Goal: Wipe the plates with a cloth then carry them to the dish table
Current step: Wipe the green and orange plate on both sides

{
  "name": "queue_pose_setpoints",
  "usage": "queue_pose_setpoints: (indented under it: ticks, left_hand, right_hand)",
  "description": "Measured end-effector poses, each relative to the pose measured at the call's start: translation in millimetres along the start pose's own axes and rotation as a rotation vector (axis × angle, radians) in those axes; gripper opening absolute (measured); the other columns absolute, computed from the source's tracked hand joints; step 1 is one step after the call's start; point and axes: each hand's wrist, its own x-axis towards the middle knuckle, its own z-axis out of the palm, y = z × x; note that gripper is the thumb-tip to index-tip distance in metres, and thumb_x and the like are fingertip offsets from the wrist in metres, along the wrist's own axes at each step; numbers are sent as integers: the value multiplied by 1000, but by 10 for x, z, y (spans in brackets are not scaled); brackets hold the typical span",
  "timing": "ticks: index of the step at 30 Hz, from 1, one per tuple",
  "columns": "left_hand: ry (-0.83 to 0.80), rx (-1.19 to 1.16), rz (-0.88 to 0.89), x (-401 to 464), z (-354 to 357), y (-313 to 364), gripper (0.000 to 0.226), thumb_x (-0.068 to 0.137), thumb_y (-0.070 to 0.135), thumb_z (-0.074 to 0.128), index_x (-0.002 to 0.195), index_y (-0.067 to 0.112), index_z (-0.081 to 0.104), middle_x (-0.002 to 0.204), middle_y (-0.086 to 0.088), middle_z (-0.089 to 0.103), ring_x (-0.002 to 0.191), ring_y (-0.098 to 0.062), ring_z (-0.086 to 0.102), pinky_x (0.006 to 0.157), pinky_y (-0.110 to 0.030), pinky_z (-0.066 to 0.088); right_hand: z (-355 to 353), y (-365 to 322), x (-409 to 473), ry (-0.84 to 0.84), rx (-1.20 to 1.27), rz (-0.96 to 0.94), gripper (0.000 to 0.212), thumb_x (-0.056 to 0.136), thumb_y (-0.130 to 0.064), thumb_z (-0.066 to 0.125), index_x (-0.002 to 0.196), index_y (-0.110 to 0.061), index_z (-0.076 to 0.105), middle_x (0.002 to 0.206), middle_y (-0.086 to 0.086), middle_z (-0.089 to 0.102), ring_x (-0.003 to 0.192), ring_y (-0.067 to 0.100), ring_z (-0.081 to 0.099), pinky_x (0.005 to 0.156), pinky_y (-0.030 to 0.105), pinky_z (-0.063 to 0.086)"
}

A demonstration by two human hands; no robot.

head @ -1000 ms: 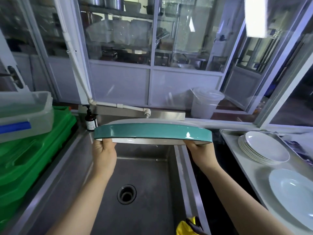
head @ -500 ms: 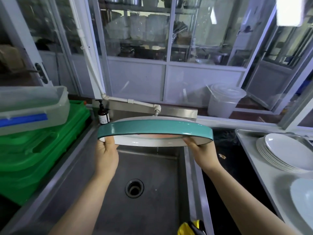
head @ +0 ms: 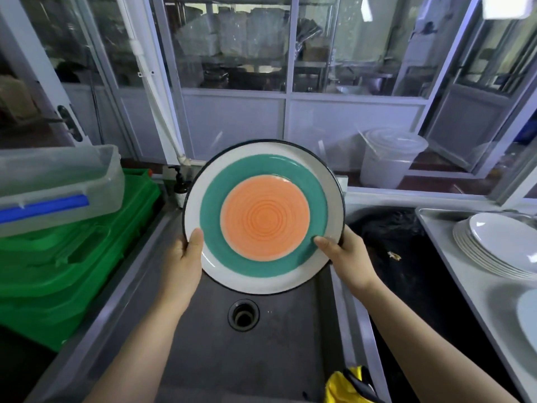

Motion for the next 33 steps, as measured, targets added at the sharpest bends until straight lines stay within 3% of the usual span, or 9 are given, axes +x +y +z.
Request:
queue_pose_setpoints:
  ticks: [7,10,14,17,19,23,26,29,33]
  left_hand:
    - [-280,-341,-448,-94,-96,-353,28,89,1,45,95,14,68,84,-3,75,82,-23,67,78,-38,48]
    - [-273,-409,-587,-168,-78,-549,32,86,-4,40,91,13,67,76,-1,73,78,-23,64,73,-36,46]
    - [-298,-325,-639,-222,-62,-726,22,75,2,46,85,15,62,78,-5,63,70,-21,55,61,-31,38]
    - [-211,-247,-691,-276,-22,-886,23,78,-3,40,77,15,54,73,-4,50,62,-19,44,52,-26,31]
    - [-201,-207,-705,-323,-9,-986,20,79,-4,40,76,14,50,73,-6,46,62,-21,41,52,-26,31]
    - [-194,-216,-743,-428,-4,-1070,21,79,-4,37,71,14,45,70,-4,42,61,-18,39,55,-28,27]
    - [-218,-257,-741,-479,-12,-1086,24,80,-5,35,72,13,48,72,-2,46,65,-17,43,57,-28,30]
    - [-236,-220,-726,-477,-59,-1137,23,78,-5,35,73,14,47,74,-3,44,66,-18,41,58,-30,28]
    - [-265,-175,-677,-477,-131,-1178,20,73,-2,40,69,18,39,75,-2,37,74,-21,32,59,-33,23]
  right_hand:
    - [123,362,-226,-10,118,498,11,83,-8,65,94,-7,66,76,8,70,67,23,66,57,31,51]
    - [206,487,-393,62,143,591,8,90,-9,60,95,-6,65,76,9,71,67,24,67,57,31,53]
    - [184,646,-667,89,57,707,33,94,-41,56,96,-10,68,75,8,69,70,22,66,67,35,55]
    - [74,767,-905,161,-73,678,30,98,-41,48,104,-18,66,66,-4,67,63,16,65,64,32,52]
    - [-90,882,-1138,206,-381,638,28,94,-37,57,113,-18,64,83,-4,71,78,17,67,74,33,50]
    - [-299,1136,-1802,-123,-1050,740,64,77,-51,70,134,-34,47,130,-4,51,119,24,46,91,37,45]
    - [-241,1267,-2089,-231,-1214,723,69,78,-43,67,140,-41,37,138,-9,44,117,24,46,90,37,46]
    - [-213,1280,-2137,-97,-1171,662,60,84,-23,57,139,-39,41,134,-8,52,111,25,49,88,35,45]
    - [-126,1064,-2042,84,-1107,444,57,83,-24,66,136,-23,47,121,2,61,103,30,53,84,38,45]
